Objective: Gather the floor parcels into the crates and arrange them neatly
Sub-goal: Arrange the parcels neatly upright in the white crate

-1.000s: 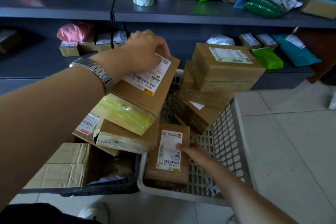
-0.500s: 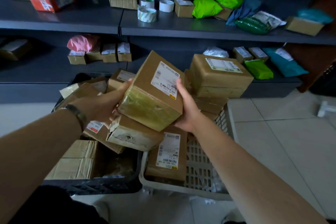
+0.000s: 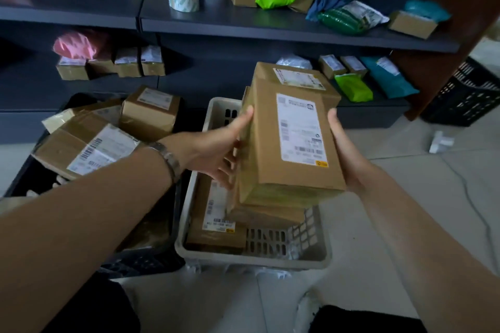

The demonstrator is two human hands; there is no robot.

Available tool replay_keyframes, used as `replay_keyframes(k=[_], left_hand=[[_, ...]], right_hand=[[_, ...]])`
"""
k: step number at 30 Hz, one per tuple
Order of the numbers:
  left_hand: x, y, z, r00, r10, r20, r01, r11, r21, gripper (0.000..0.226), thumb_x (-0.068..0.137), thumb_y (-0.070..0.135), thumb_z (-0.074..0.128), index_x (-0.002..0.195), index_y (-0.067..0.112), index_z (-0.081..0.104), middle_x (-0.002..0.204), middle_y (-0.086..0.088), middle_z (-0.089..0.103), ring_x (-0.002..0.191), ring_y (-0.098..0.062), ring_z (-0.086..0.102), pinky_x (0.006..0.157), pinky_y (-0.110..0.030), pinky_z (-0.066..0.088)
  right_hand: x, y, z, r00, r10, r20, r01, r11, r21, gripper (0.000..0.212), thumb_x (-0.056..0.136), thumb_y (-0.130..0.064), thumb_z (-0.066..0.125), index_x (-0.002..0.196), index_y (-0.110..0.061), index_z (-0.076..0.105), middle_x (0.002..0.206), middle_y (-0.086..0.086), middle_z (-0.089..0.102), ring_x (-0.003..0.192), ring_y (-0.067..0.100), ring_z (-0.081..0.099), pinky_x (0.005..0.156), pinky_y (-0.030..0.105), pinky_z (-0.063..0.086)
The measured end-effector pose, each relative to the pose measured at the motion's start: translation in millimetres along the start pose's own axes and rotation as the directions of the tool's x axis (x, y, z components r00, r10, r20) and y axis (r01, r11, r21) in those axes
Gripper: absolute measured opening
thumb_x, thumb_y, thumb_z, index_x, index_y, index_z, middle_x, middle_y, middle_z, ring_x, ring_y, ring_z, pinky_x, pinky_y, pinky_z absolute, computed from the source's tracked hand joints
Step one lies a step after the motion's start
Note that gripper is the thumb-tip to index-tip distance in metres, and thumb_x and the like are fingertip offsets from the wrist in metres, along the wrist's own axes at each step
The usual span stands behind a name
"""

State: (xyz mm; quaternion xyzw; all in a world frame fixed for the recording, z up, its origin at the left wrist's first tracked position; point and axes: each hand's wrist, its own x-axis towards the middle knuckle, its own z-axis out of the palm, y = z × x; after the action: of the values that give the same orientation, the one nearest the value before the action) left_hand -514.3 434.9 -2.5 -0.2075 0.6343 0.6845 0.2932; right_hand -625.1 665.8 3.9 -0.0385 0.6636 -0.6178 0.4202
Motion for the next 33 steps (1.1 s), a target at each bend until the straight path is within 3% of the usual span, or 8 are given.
replay_keyframes(k=[3, 9, 15, 19, 23, 27, 29, 33], left_hand=[[34.1, -11.1, 31.7, 0.999, -0.011, 0.039, 0.013, 0.999, -0.043, 0.125, 0.048, 0.101, 0.040, 0.151, 0.031, 0.026, 0.146, -0.017, 0.040, 0.124, -0.040, 0.050, 0.092, -0.062, 0.048], [74.1, -49.8, 61.7, 0.996, -0.088, -0.022, 0.084, 0.986, -0.141, 0.126, 0.048, 0.103, 0.028, 0.140, 0.020, 0.049, 0.128, -0.016, 0.062, 0.118, -0.039, 0.057, 0.100, -0.061, 0.042], [81.1, -79.5, 55.2, 0.991, -0.136, -0.009, 0.132, 0.976, -0.175, 0.107, 0.072, 0.090, 0.011, 0.129, 0.014, 0.059, 0.109, -0.011, 0.069, 0.098, -0.026, 0.064, 0.084, -0.041, 0.054], [100.0, -87.0, 61.2, 0.986, -0.157, -0.056, 0.143, 0.968, -0.208, 0.103, 0.073, 0.091, 0.017, 0.133, 0.015, 0.054, 0.130, -0.012, 0.060, 0.120, -0.030, 0.055, 0.101, -0.045, 0.044], [115.8, -88.9, 62.6, 0.957, 0.005, -0.289, 0.012, 0.998, 0.057, 0.054, 0.100, 0.051, 0.029, 0.114, 0.015, 0.066, 0.113, -0.010, 0.068, 0.104, -0.027, 0.063, 0.096, -0.041, 0.050], [121.2, -93.2, 63.3, 0.927, 0.204, -0.313, -0.061, 0.909, 0.412, 0.031, 0.103, 0.014, 0.033, 0.088, 0.005, 0.059, 0.084, -0.011, 0.059, 0.081, -0.026, 0.056, 0.069, -0.029, 0.044], [124.1, -102.8, 64.4, 0.957, 0.195, -0.213, -0.063, 0.860, 0.507, 0.029, 0.102, 0.020, 0.039, 0.090, 0.006, 0.061, 0.099, -0.010, 0.060, 0.095, -0.022, 0.057, 0.083, -0.033, 0.049], [118.5, -112.8, 66.9, 0.973, 0.204, -0.107, -0.067, 0.694, 0.717, 0.038, 0.095, 0.021, 0.053, 0.132, 0.013, 0.054, 0.138, -0.011, 0.034, 0.133, -0.028, 0.023, 0.114, -0.040, 0.026]], right_hand=[[-4.7, 12.4, -33.9, 0.993, 0.093, -0.067, -0.096, 0.995, -0.035, 0.071, 0.091, -0.076, 0.021, 0.116, -0.026, 0.066, 0.103, 0.004, 0.077, 0.086, 0.019, 0.076, 0.062, 0.031, 0.060], [3.3, 53.2, -53.3, 0.964, 0.185, -0.190, -0.209, 0.971, -0.114, 0.084, 0.076, -0.089, 0.037, 0.119, -0.025, 0.070, 0.121, 0.015, 0.070, 0.116, 0.037, 0.064, 0.106, 0.053, 0.044], [8.9, 76.0, -46.6, 0.935, 0.312, -0.170, -0.335, 0.933, -0.133, 0.117, 0.063, -0.094, 0.047, 0.138, -0.004, 0.050, 0.137, 0.034, 0.047, 0.118, 0.045, 0.057, 0.108, 0.061, 0.036], [22.5, 93.5, -41.5, 0.938, 0.278, -0.207, -0.316, 0.931, -0.184, 0.071, 0.091, -0.072, 0.036, 0.109, -0.012, 0.069, 0.102, 0.014, 0.075, 0.092, 0.027, 0.071, 0.089, 0.040, 0.053], [42.8, 117.6, -30.3, 0.905, 0.305, -0.297, -0.378, 0.896, -0.232, 0.042, 0.100, -0.044, 0.041, 0.128, -0.017, 0.057, 0.117, 0.011, 0.069, 0.109, 0.030, 0.065, 0.104, 0.051, 0.046], [56.8, 143.0, -16.7, 0.896, 0.277, -0.349, -0.390, 0.865, -0.315, 0.051, 0.098, -0.019, 0.051, 0.146, -0.015, 0.036, 0.137, 0.011, 0.056, 0.114, 0.025, 0.059, 0.085, 0.037, 0.053], [61.2, 150.3, -11.1, 0.910, 0.210, -0.357, -0.358, 0.834, -0.420, 0.066, 0.098, -0.013, 0.053, 0.154, -0.018, 0.017, 0.148, 0.012, 0.045, 0.126, 0.028, 0.053, 0.092, 0.035, 0.051], [64.3, 165.9, -2.4, 0.917, 0.209, -0.341, -0.375, 0.747, -0.549, 0.098, 0.097, -0.020, 0.057, 0.154, -0.020, -0.023, 0.161, 0.017, 0.017, 0.148, 0.032, 0.022, 0.117, 0.042, 0.031]])
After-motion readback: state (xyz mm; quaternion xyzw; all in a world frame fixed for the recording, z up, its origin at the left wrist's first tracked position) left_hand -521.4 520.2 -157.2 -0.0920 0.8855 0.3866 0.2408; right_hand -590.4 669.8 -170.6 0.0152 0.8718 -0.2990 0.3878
